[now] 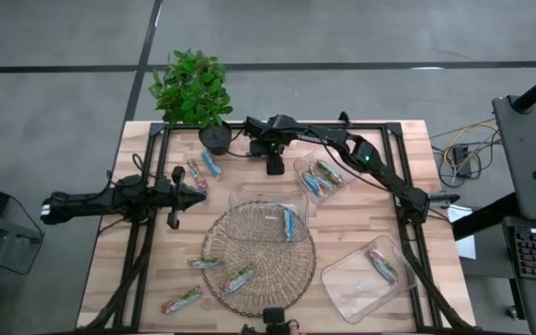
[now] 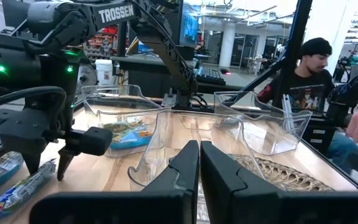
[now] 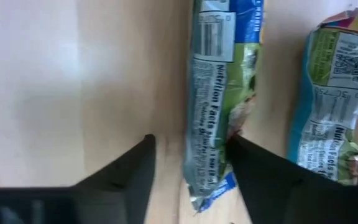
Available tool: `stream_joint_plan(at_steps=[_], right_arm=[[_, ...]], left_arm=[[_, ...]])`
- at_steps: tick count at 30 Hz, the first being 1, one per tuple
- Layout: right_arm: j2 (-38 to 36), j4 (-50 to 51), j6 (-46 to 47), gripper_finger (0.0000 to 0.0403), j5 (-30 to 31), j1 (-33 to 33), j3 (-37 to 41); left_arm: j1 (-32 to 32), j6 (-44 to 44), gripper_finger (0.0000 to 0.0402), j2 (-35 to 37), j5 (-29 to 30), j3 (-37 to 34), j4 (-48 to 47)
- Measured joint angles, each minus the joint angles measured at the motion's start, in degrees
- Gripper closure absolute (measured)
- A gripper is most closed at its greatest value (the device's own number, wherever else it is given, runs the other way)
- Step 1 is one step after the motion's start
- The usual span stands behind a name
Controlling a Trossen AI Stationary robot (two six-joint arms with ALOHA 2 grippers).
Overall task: Pick and place Granola Bars by type
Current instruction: Put the blue granola bar into the middle transparent bin
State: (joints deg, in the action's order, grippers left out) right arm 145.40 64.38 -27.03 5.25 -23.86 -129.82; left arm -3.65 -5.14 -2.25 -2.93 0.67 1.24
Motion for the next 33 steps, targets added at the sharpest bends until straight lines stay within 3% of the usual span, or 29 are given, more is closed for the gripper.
stream_joint_plan(at_steps=[6,15,24,33], right_arm=[[-0.02,0.15,1.18,0.0322,4.0,0.0,-0.41],[-0.49,6.68,6.76,0.0381,4.13,0.86,-5.15],[-3.83,9.77,9.33,0.0392,3.27,2.54,-4.98],[-8.96,13.97,25.67,0.0394,2.75,5.49,-5.11]], left_arm=[[-0.01,0.02,0.0402,0.01,-0.01,0.0,-0.01],[0.0,0.02,0.0402,0.01,0.0,0.0,-0.01],[0.0,0.01,0.0402,0.0,-0.01,0.0,0.0],[-0.01,-0.01,0.0402,0.01,0.01,0.0,-0.01]])
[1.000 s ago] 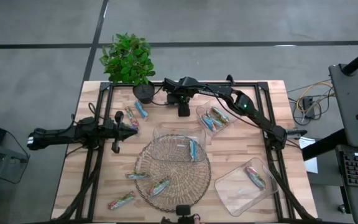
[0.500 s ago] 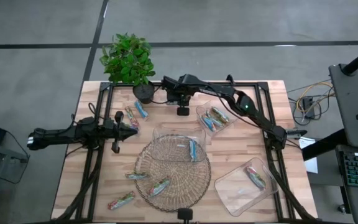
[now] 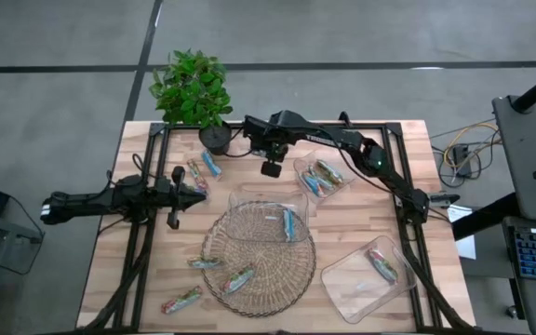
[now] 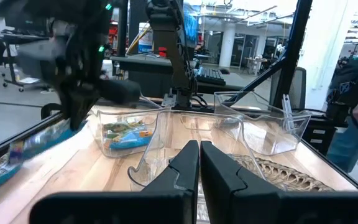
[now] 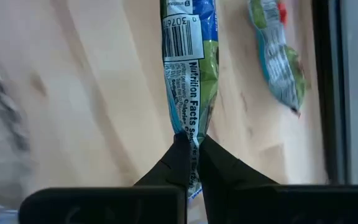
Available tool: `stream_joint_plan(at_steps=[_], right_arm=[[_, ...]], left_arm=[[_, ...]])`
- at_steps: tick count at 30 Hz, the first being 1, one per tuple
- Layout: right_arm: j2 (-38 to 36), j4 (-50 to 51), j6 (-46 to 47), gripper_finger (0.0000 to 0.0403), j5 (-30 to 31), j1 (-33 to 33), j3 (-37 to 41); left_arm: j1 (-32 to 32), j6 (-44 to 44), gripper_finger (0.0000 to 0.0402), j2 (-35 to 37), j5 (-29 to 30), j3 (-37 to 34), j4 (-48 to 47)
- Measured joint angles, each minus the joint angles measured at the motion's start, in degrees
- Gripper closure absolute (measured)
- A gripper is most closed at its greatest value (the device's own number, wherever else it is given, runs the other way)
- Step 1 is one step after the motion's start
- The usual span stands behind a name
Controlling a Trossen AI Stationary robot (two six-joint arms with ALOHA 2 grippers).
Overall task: Pick and place Granola Bars by type
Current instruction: Put the blue granola bar into the middle transparent bin
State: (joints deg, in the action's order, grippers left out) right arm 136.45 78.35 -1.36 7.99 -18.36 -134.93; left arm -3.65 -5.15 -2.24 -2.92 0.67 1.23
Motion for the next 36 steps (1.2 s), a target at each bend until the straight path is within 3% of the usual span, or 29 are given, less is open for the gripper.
stream_joint_plan(at_steps=[11,26,36], right_arm=[[-7.13,3.7,27.55,0.0394,-2.62,5.33,-0.04],[-16.12,5.35,48.39,0.0395,-2.08,15.11,-0.04],[-16.81,4.89,62.21,0.0395,-0.11,22.18,0.5]], left_arm=[[0.01,0.01,0.0402,0.0,-0.01,0.0,0.01],[-0.01,0.02,0.0402,-0.01,0.0,-0.01,0.0],[0.02,0.02,0.0402,-0.02,-0.02,0.0,0.01]])
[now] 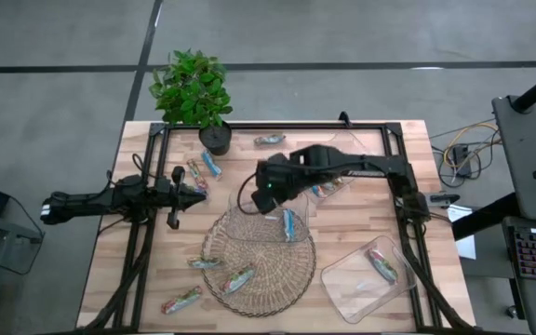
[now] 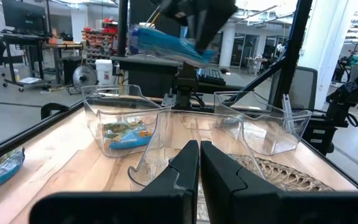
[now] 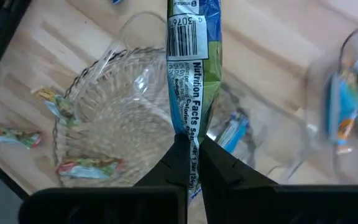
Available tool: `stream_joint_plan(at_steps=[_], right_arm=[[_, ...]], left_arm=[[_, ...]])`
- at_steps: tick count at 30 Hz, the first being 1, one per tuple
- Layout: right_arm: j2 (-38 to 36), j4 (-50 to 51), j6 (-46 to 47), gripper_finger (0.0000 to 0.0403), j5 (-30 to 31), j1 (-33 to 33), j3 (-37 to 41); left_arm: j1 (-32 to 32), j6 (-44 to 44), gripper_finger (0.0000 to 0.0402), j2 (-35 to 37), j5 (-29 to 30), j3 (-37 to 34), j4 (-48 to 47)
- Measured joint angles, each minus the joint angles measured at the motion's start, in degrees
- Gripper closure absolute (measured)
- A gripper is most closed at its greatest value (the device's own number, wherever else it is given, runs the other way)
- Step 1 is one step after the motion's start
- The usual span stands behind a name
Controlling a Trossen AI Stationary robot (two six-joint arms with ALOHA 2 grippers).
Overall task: Pick and place Granola Bars by type
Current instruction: Put the blue granola bar into the middle transparent bin
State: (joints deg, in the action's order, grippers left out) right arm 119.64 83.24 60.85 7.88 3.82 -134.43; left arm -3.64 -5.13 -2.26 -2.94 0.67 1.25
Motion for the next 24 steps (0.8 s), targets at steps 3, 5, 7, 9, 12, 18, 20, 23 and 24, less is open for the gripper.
stream_joint_plan(at_steps=[3,5,7,9,12,18,20,23,24], right_arm=[[1.19,-0.87,5.05,0.0395,1.12,1.16,0.61],[2.1,-2.11,7.82,0.0395,1.3,1.46,1.19],[2.85,-3.21,10.65,0.0395,1.29,1.59,2.09],[3.46,-4.48,13.44,0.0395,1.27,1.86,3.51],[4.2,-7.04,17.43,0.0395,1.03,2.35,6.08],[4.24,-14.04,25.21,0.0395,0.56,3.51,13.67],[4.24,-16.77,27.51,0.0395,-0.68,3.85,16.44],[4.24,-20.46,30.37,0.0395,-3.01,4.6,20.65],[4.24,-21.58,31.38,0.0395,-3.57,4.86,21.93]], left_arm=[[0.0,-0.01,0.0402,0.02,0.01,0.0,0.0],[-0.01,-0.01,0.0402,0.0,0.02,0.0,0.0],[-0.02,0.0,0.0402,0.02,0.0,0.0,-0.01],[0.0,0.0,0.0402,0.02,0.02,0.0,-0.01],[-0.02,-0.01,0.0402,0.02,0.02,0.0,-0.01],[-0.02,0.0,0.0402,0.0,0.0,0.0,-0.01],[-0.02,0.0,0.0402,0.0,0.02,0.0,-0.01],[-0.02,0.0,0.0402,0.01,0.02,0.0,-0.01],[-0.01,0.0,0.0402,0.02,0.0,0.0,-0.01]])
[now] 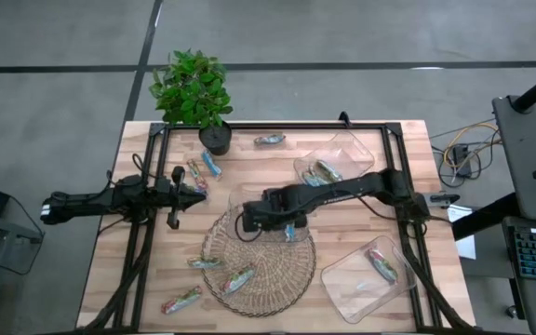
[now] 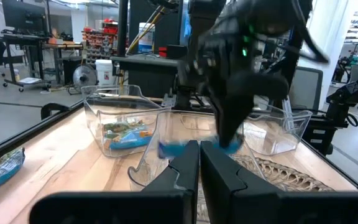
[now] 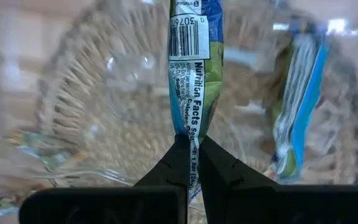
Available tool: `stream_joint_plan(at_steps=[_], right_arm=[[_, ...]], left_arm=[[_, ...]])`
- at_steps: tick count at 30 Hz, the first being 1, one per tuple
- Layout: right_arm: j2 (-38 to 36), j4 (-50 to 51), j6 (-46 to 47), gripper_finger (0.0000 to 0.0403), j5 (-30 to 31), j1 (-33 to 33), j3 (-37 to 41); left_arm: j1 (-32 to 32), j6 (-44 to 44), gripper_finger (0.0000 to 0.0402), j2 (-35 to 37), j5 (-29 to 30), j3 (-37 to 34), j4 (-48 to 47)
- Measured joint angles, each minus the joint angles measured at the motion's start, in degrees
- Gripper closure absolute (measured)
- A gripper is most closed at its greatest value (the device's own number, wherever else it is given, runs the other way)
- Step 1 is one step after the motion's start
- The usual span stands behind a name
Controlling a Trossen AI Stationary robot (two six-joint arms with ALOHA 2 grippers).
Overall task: Pick and place Granola Bars by type
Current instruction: Put the blue granola bar into the middle transparent bin
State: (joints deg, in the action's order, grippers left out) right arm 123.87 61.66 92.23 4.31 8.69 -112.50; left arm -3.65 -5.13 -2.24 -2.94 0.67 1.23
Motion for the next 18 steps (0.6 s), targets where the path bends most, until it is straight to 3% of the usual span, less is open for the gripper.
stream_joint_plan(at_steps=[18], right_arm=[[0.0,-2.26,6.19,0.0395,-2.41,0.92,8.78]], left_arm=[[-0.01,-0.01,0.0402,-0.01,0.01,0.0,0.0]])
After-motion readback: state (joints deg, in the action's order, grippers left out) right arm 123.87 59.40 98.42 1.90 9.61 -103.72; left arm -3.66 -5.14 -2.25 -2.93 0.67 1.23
